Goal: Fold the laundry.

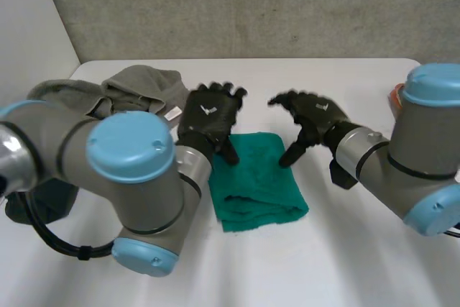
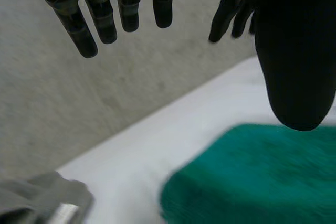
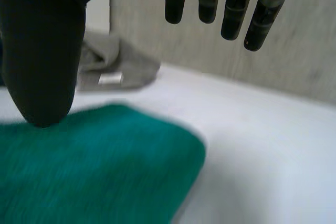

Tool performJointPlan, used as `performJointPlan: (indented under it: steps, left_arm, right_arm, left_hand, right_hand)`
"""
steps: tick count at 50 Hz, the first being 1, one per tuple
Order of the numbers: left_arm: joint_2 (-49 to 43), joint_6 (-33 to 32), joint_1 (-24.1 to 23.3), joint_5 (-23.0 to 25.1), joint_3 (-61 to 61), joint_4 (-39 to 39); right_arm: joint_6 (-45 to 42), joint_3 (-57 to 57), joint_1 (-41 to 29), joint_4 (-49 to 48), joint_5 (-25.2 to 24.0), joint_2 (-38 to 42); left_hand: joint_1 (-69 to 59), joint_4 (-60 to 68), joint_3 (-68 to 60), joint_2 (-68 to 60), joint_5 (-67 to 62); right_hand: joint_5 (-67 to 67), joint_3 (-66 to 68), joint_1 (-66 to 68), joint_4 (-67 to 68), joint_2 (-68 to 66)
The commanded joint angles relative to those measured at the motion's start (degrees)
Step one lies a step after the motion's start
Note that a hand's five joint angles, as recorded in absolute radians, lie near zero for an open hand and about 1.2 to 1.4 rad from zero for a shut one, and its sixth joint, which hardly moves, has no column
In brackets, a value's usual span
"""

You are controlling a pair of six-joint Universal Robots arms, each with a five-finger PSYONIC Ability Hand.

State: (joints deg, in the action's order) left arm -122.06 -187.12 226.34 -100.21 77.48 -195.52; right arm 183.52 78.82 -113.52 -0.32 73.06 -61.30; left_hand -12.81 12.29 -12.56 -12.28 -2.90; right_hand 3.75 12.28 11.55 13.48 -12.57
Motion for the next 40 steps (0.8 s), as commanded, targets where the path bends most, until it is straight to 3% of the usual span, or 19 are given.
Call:
performJointPlan:
  steps: [1, 10, 17, 21, 29, 37, 40]
  left_arm:
    - [-7.05, 0.18, 0.06, 0.01, -4.70, 8.48]
    - [-10.57, -0.43, 0.68, -1.39, -5.23, 14.28]
    - [-7.59, -0.35, 0.68, 0.71, -5.93, 14.37]
    - [0.93, -0.26, 3.13, 5.19, -5.85, 14.28]
    - [10.87, 0.00, 6.04, 20.39, -4.44, 15.60]
    - [13.77, -0.43, 9.03, 35.50, -3.91, 26.23]
    - [13.78, -0.43, 9.12, 36.92, -3.82, 26.50]
  right_arm:
    - [-7.73, -7.36, -0.57, 9.38, -0.29, 9.88]
    - [-14.84, -8.94, -0.83, 9.64, 1.64, 13.49]
    - [-16.62, -8.24, -1.09, 9.03, 4.02, 7.26]
    - [-16.70, -4.82, -1.97, 5.96, 5.07, 0.76]
    - [-19.33, 13.35, -4.86, -8.00, 5.60, -9.62]
    - [-28.46, 25.50, -10.57, -22.24, 6.65, -7.70]
    - [-29.88, 25.86, -10.94, -24.54, 7.62, -5.59]
  left_hand:
    - [-0.60, 1.12, -0.85, -1.13, -0.50]
    - [-0.77, 1.29, -1.02, -1.29, -0.67]
    - [-0.43, 0.95, -0.68, -0.96, -0.34]
    - [-0.77, 1.29, -1.02, -1.30, -0.68]
    - [-3.13, 3.64, -3.37, -3.65, -3.03]
    - [-3.13, 3.64, -3.37, -3.65, -3.03]
    - [-3.12, 3.64, -3.37, -3.65, -3.03]
  right_hand:
    - [-3.75, -2.28, -1.55, -3.48, 2.57]
    - [-3.51, -2.04, -1.30, -3.24, 2.32]
    - [-3.49, -2.02, -1.29, -3.22, 2.31]
    - [-3.75, -2.28, -1.55, -3.48, 2.57]
    - [-3.75, -2.28, -1.55, -3.48, 2.57]
    - [-3.75, -2.28, -1.55, -3.48, 2.57]
    - [-3.75, -2.28, -1.55, -3.48, 2.57]
